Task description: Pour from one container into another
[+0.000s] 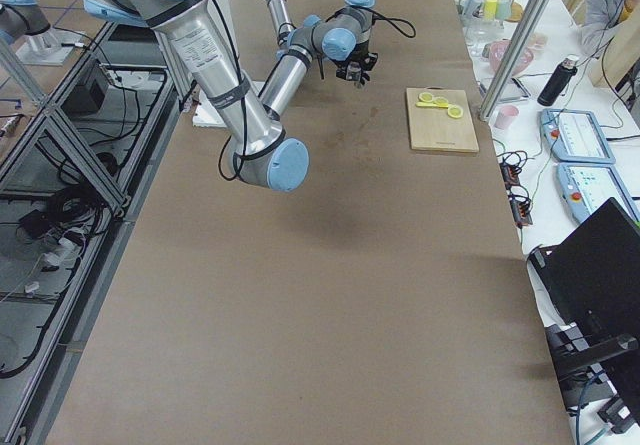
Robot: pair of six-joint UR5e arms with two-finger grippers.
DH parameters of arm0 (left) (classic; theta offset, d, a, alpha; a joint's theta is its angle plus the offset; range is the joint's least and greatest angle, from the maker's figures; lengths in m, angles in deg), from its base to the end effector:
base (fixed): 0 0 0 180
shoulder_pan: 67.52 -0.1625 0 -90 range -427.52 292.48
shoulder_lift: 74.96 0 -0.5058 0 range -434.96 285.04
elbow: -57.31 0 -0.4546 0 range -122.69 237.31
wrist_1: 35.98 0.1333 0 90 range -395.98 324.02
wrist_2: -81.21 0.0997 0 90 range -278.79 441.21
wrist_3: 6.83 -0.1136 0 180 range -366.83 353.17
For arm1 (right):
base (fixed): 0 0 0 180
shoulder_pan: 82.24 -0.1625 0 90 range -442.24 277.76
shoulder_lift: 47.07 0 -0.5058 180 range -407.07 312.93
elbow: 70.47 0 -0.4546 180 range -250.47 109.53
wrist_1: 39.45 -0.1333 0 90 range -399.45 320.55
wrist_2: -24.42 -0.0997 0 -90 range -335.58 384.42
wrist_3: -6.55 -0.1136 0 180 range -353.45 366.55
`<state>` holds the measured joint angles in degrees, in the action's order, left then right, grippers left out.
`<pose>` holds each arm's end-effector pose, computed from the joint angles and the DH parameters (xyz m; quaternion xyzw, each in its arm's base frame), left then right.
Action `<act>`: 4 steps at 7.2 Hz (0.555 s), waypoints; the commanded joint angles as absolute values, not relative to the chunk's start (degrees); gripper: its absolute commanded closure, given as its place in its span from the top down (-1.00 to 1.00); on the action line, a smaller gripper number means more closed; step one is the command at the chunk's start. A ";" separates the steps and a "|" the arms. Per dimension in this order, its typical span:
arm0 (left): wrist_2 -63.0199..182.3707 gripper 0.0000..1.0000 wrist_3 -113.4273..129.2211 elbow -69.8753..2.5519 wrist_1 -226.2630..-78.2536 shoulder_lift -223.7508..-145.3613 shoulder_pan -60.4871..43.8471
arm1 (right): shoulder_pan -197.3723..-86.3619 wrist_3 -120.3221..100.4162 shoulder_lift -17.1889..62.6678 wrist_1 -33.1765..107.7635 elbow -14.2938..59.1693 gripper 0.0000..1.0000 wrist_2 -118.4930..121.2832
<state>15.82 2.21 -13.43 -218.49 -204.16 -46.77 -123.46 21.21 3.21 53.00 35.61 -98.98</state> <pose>0.6882 -0.4539 0.2678 0.7046 0.4208 0.1192 0.5587 -0.4907 -0.5240 0.1522 0.3357 -0.3716 -0.5597 0.6602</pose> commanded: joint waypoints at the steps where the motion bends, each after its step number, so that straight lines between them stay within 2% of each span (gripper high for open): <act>1: 15.73 -1.00 2.22 -13.53 -218.53 -204.16 -46.86 | -123.54 21.14 2.24 56.06 35.61 -1.00 -99.42; 4: 15.73 -1.00 2.22 -13.53 -218.53 -204.16 -46.86 | -123.54 21.14 1.28 59.15 35.53 -1.00 -99.33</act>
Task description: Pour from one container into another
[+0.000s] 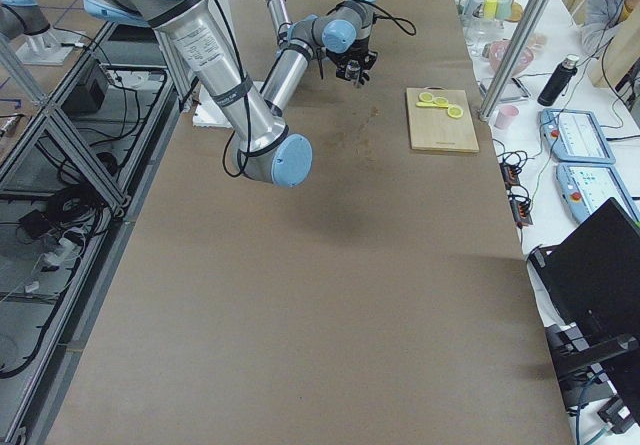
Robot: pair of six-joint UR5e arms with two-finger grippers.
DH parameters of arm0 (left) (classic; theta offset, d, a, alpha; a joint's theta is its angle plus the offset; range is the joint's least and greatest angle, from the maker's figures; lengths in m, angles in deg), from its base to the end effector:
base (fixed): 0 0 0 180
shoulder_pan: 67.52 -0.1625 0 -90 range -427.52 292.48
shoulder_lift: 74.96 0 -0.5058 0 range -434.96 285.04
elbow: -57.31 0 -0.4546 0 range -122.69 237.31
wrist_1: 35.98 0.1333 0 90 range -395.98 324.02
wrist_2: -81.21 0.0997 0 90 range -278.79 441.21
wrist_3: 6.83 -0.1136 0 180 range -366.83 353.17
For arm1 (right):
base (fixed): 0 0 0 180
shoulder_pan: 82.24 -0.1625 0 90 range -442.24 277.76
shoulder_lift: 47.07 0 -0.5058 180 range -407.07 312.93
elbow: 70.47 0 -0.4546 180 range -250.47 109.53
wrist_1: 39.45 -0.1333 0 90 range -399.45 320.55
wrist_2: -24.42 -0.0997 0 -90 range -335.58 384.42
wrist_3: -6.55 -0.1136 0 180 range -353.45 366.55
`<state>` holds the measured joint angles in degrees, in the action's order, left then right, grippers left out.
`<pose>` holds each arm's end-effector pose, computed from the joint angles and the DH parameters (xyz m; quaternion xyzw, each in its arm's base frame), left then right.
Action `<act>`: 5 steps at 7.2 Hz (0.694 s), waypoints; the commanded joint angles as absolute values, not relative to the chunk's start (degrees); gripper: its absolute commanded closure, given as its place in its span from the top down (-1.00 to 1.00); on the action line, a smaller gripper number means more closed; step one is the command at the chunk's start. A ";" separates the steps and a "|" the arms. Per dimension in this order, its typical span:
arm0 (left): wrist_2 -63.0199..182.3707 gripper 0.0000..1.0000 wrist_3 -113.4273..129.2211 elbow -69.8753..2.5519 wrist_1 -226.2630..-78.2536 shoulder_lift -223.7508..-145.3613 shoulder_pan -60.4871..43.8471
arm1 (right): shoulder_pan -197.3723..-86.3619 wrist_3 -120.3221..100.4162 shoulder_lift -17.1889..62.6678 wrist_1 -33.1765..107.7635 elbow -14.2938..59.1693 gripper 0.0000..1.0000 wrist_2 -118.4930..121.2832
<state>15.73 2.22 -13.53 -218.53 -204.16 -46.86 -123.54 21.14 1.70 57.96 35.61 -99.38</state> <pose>0.6885 -0.4525 0.2669 0.7045 0.4224 0.1196 0.5576 -0.4911 -0.5248 0.1448 0.3086 -0.3704 -0.5595 0.6742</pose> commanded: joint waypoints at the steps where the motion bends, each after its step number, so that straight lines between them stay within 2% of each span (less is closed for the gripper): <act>1: 15.73 -1.00 2.22 -13.53 -218.61 -204.16 -46.86 | -123.54 21.14 1.01 59.94 35.53 -1.00 -99.16; 5: 15.73 -1.00 2.22 -13.53 -218.70 -204.07 -46.77 | -123.63 21.23 -2.67 60.21 30.80 -1.00 -98.89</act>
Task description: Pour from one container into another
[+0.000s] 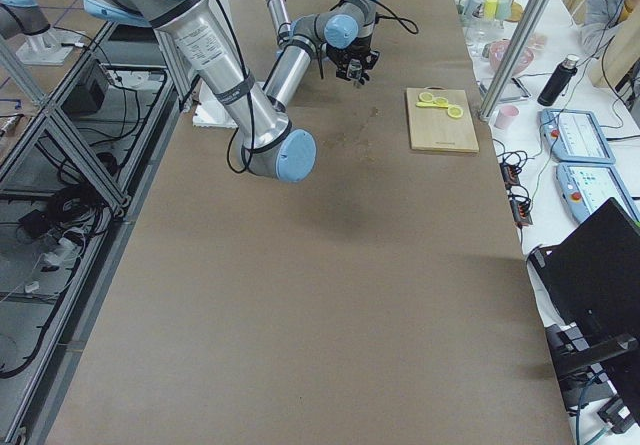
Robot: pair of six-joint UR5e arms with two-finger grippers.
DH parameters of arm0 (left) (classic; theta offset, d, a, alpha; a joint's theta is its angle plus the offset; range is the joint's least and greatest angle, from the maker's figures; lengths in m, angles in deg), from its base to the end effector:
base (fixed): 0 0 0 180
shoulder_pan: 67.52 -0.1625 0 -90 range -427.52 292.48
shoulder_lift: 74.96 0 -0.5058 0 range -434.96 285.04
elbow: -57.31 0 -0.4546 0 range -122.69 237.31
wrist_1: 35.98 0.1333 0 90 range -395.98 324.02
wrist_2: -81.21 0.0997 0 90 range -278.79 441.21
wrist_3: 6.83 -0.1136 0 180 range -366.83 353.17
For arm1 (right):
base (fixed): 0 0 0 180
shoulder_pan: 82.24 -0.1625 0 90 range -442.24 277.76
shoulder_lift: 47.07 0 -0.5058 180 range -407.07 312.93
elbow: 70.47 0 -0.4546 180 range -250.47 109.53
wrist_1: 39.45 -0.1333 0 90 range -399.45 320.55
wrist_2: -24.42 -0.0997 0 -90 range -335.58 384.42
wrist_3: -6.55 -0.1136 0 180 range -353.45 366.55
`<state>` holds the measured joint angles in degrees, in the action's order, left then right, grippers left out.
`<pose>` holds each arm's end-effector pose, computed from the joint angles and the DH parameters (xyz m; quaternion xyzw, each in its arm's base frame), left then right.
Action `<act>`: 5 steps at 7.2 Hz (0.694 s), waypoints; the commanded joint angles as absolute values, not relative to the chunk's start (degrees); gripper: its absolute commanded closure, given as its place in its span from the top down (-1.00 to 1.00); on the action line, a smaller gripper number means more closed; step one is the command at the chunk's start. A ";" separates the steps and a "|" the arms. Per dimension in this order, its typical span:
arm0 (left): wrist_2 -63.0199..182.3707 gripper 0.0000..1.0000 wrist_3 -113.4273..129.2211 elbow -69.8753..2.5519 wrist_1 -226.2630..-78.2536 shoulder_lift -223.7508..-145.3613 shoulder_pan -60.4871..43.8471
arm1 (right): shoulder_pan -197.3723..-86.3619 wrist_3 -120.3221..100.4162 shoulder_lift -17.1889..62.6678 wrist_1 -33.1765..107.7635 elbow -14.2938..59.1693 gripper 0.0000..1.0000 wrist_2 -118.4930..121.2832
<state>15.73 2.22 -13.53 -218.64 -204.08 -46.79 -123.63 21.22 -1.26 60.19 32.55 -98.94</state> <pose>0.6876 -0.4532 0.2679 0.7048 0.4221 0.1191 0.5575 -0.5054 -0.5398 0.1334 0.2929 -0.3640 -0.5584 0.6855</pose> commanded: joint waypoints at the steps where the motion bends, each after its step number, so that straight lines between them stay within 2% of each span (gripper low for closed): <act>1: 15.82 -1.00 2.22 -13.53 -218.70 -204.07 -46.77 | -123.63 21.23 -3.29 60.21 29.91 -1.00 -98.81; 5: 15.73 -1.00 2.22 -13.62 -218.79 -203.99 -46.77 | -123.63 20.96 -3.65 60.39 29.90 -1.00 -97.84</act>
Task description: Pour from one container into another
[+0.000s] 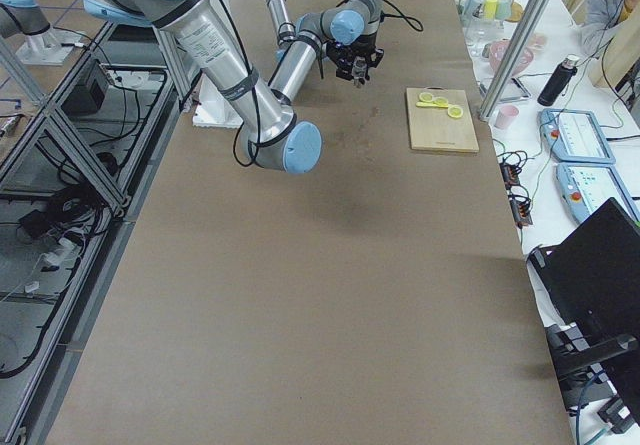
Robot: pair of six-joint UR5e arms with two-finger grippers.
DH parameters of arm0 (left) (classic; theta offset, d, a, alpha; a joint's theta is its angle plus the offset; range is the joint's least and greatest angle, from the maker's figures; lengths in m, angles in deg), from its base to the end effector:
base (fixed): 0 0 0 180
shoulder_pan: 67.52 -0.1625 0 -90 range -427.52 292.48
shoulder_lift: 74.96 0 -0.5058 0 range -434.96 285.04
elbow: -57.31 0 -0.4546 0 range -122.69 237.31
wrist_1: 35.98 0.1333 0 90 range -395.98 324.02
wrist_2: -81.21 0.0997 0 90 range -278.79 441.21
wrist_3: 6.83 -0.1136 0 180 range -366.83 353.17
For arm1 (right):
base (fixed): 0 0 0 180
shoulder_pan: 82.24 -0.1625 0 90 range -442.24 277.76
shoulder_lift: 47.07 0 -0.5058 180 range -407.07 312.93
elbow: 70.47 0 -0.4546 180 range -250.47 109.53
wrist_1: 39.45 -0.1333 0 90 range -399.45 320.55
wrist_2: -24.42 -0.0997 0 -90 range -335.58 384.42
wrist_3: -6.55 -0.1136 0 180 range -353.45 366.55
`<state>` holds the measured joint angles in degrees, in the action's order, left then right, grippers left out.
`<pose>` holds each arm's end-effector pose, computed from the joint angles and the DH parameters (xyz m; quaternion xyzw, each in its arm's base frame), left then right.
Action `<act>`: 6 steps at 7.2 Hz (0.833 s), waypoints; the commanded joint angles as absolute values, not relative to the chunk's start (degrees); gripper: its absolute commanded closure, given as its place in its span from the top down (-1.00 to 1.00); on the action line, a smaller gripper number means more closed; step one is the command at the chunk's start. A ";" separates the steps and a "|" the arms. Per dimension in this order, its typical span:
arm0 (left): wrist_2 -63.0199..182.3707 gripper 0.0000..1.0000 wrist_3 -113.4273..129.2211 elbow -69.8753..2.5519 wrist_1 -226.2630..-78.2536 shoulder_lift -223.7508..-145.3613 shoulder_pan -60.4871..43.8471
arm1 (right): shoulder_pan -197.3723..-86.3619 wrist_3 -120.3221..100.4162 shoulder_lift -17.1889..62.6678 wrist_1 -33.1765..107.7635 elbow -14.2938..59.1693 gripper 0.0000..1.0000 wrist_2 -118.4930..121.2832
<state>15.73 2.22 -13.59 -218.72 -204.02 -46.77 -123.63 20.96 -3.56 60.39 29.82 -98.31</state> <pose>0.6869 -0.4532 0.2682 0.7051 0.4223 0.1186 0.5571 -0.5180 -0.5523 0.1228 0.2892 -0.3594 -0.5557 0.6917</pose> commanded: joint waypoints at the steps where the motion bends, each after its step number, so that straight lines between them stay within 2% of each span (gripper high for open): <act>1: 15.73 -1.00 2.22 -13.62 -218.79 -203.99 -46.77 | -123.63 20.96 -3.65 60.39 29.99 -1.00 -97.84; 6: 15.73 -1.00 2.22 -13.62 -218.79 -203.99 -46.77 | -123.63 20.96 -4.17 64.33 30.25 -1.00 -98.10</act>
